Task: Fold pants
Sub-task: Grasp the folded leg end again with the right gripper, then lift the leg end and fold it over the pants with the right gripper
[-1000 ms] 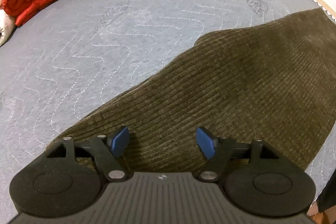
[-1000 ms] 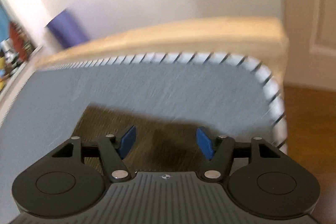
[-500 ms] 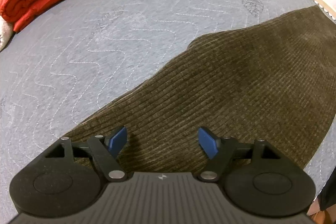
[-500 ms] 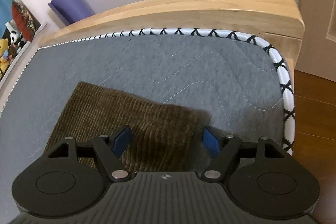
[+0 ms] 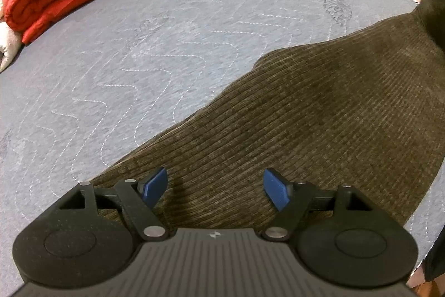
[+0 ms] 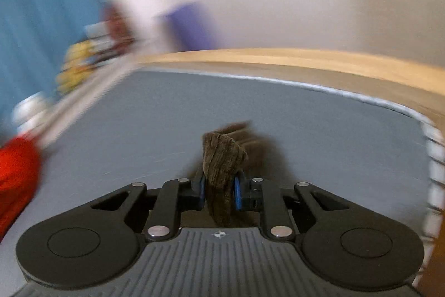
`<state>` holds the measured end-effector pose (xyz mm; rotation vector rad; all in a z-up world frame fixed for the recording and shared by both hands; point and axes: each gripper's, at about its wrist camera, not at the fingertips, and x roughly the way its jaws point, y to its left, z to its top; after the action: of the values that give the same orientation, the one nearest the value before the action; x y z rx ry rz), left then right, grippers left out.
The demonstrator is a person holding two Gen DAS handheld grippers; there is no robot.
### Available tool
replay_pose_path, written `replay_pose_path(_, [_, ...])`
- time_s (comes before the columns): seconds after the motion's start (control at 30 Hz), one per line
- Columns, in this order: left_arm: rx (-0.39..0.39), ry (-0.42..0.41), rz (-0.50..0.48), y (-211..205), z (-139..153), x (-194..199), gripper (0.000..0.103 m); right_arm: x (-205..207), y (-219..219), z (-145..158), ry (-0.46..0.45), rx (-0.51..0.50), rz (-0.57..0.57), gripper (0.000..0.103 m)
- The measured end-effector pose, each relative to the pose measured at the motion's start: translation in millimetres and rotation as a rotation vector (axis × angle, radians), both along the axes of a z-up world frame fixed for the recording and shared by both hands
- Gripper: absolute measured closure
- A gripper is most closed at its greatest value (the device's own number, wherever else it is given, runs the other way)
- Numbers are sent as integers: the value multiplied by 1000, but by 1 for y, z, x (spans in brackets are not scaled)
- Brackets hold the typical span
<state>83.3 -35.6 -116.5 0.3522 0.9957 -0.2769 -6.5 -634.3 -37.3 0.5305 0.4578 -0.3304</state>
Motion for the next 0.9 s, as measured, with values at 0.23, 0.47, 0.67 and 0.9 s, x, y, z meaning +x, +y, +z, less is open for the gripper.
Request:
replay_pose_path(0.23, [-2, -1, 24, 7, 1, -1, 22, 32, 189, 4, -2, -157, 810, 83])
replay_pose_path(0.47, [-7, 9, 34, 12, 0, 0, 22, -1, 327, -43, 196, -265, 1439, 54])
replay_pose_path(0.67, [-20, 10, 18, 9, 2, 2, 22, 9, 322, -14, 95, -227, 1386, 42])
replay_pose_path(0.9, [-20, 8, 0, -1, 1, 3, 22, 32, 324, -41, 231, -290, 1239, 41])
